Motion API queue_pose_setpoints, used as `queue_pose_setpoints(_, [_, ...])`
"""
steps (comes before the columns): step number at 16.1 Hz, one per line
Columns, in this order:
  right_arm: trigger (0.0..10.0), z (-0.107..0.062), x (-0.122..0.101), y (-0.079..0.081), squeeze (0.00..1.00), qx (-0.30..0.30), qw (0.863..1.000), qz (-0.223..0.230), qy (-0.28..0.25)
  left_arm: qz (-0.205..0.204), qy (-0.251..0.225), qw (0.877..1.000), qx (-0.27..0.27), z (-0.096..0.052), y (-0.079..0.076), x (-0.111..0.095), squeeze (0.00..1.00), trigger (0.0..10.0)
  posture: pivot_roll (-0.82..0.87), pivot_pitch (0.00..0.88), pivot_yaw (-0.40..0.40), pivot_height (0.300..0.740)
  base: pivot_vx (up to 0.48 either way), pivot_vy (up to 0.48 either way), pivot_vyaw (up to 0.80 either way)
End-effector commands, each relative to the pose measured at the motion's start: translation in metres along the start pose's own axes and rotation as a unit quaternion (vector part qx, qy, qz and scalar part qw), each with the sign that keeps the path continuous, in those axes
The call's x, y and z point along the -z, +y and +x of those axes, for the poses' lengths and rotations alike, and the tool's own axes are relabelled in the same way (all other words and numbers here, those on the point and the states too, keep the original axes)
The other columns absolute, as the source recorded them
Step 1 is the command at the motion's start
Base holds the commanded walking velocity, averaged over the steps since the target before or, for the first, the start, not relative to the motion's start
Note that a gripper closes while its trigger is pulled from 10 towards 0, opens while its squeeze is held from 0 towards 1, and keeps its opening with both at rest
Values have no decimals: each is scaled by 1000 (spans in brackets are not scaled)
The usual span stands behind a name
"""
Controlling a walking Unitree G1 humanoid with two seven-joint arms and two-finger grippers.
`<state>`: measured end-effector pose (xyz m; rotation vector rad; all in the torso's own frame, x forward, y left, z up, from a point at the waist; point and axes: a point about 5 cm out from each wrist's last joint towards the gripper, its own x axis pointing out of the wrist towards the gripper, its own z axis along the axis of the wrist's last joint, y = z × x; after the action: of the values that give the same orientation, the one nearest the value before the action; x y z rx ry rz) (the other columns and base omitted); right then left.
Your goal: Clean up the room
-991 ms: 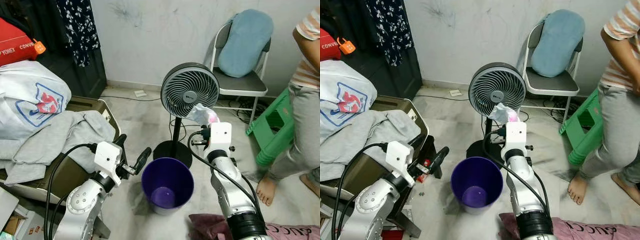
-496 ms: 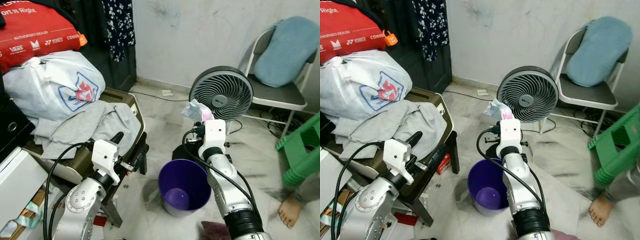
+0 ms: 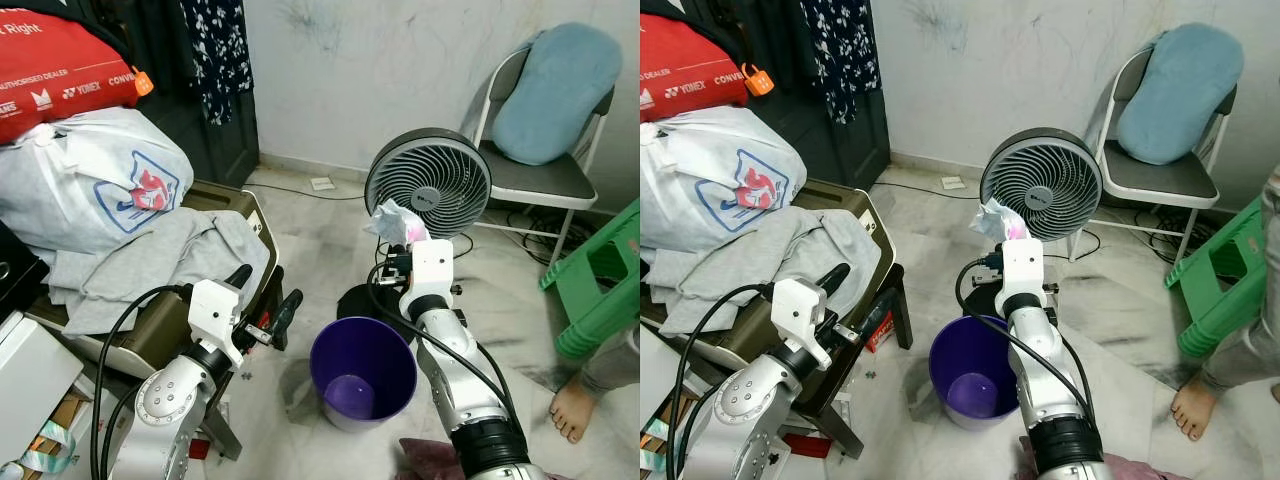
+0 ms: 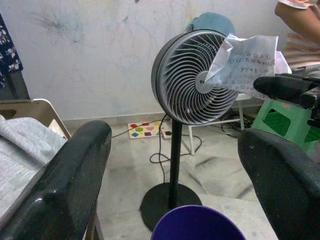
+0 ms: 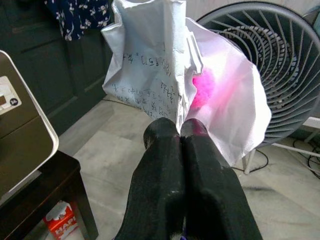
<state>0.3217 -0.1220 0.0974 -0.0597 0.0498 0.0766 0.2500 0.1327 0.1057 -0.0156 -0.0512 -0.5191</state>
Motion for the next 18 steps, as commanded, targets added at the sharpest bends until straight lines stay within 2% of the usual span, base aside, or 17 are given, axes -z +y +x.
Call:
queue_pose_setpoints(1, [10000, 2, -4, 1, 0, -1, 1000, 2, -7, 1, 1, 1000, 9, 0, -2, 0, 0, 10000, 47, 40, -25, 740, 334, 0, 0])
queue_pose_setpoints(8, [10000, 4, -4, 1, 0, -2, 1000, 1, -9, 1, 2, 1000, 9, 1, -2, 1, 0, 10000, 44, 39, -24, 740, 48, 0, 0])
queue_pose_setpoints(18, [10000, 5, -4, 2, 0, -2, 1000, 0, -10, -2, 2, 1000, 14, 3, -5, 1, 0, 10000, 43, 35, -23, 740, 314, 0, 0])
